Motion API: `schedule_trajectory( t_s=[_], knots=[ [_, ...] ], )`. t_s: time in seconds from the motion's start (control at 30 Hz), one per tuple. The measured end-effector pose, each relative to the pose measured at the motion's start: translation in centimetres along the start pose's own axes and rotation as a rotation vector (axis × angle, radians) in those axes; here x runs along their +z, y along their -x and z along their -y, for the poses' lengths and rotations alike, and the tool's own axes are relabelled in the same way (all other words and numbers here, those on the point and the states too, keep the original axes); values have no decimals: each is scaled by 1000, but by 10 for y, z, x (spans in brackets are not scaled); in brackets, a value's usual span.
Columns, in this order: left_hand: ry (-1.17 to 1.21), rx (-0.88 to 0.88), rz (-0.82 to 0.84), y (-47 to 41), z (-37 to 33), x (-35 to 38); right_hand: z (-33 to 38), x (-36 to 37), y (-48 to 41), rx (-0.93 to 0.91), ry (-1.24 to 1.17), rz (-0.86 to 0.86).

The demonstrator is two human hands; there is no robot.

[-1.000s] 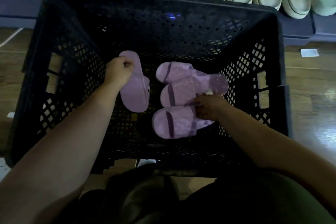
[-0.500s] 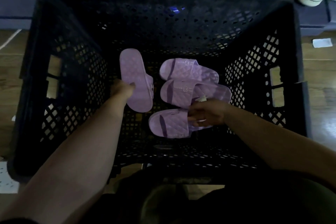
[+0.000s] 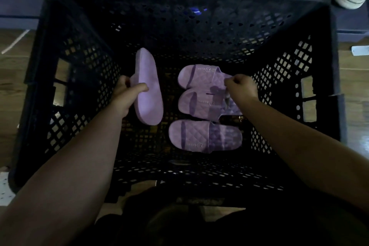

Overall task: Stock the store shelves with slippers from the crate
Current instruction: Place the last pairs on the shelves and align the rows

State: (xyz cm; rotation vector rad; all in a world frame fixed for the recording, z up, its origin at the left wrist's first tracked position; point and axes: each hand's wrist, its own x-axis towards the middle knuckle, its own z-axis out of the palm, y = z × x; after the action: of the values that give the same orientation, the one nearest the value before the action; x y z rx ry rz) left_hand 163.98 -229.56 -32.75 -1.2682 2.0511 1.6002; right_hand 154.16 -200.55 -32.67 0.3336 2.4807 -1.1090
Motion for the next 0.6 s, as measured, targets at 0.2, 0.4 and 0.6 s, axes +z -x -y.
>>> schedule_trajectory(
  t_s=[0.2, 0.4, 0.6],
  knots=[
    [-378, 375, -14, 10, -8, 0, 11, 3, -15, -195, 47, -50],
    [-709, 513, 131, 12, -9, 20, 21, 16, -34, 71, -98, 249],
    [-679, 298, 377, 11, -9, 30, 27, 27, -26, 170, -240, 395]
  ],
)
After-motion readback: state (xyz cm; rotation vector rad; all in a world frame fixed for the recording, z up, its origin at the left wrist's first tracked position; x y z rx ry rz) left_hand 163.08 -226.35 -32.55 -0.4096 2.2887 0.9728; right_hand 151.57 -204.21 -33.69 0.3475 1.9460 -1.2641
